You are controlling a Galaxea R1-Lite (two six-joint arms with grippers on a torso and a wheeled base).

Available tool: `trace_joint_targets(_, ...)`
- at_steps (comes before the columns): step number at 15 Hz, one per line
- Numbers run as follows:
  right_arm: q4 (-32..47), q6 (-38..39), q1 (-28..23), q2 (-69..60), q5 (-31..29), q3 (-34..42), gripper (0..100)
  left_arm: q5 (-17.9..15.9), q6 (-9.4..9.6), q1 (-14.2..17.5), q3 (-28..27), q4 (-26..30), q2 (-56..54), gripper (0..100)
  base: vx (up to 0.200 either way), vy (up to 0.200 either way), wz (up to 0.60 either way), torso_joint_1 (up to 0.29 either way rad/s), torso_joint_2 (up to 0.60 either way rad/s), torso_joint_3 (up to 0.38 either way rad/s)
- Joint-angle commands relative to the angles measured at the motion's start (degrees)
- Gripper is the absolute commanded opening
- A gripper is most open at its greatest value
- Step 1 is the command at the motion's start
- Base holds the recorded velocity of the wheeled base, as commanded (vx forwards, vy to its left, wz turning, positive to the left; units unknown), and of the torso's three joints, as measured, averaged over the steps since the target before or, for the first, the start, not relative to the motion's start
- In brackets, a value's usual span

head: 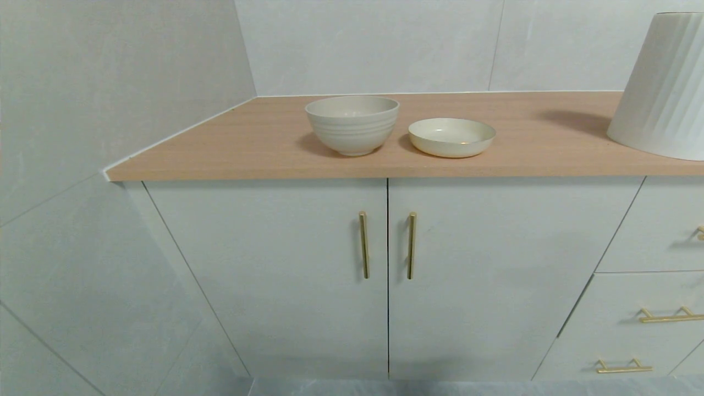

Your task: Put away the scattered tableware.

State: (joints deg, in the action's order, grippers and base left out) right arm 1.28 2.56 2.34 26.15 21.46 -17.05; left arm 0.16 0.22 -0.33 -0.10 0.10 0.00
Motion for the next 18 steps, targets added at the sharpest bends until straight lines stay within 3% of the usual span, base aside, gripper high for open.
trace_joint_targets(1, -8.9, 0.3, 7.9, 19.1, 1.4, -4.4, 100, 0.0, -0.04, 0.0, 0.0, 0.0, 0.0, 100, 0.000, 0.000, 0.00, 0.000, 0.00, 0.000)
trace_joint_targets(3, -15.9, 0.2, 12.2, 26.0, 0.4, -5.0, 100, 0.0, -0.04, 0.0, 0.0, 0.0, 0.0, 100, 0.000, 0.000, 0.00, 0.000, 0.00, 0.000)
trace_joint_targets(5, -20.1, 0.2, 16.6, 37.3, -2.0, -11.0, 100, 0.0, -0.04, 0.0, 0.0, 0.0, 0.0, 100, 0.000, 0.000, 0.00, 0.000, 0.00, 0.000)
trace_joint_targets(10, -16.4, 2.8, 26.8, 53.8, -2.5, -29.6, 100, 0.0, 0.04, 0.0, 0.0, 0.0, 0.0, 100, 0.000, 0.000, 0.00, 0.000, 0.00, 0.000)
trace_joint_targets(18, -21.1, 4.5, 29.3, 64.0, -2.4, -29.4, 100, 0.0, 0.04, 0.0, 0.0, 0.0, 0.0, 100, 0.000, 0.000, 0.00, 0.000, 0.00, 0.000)
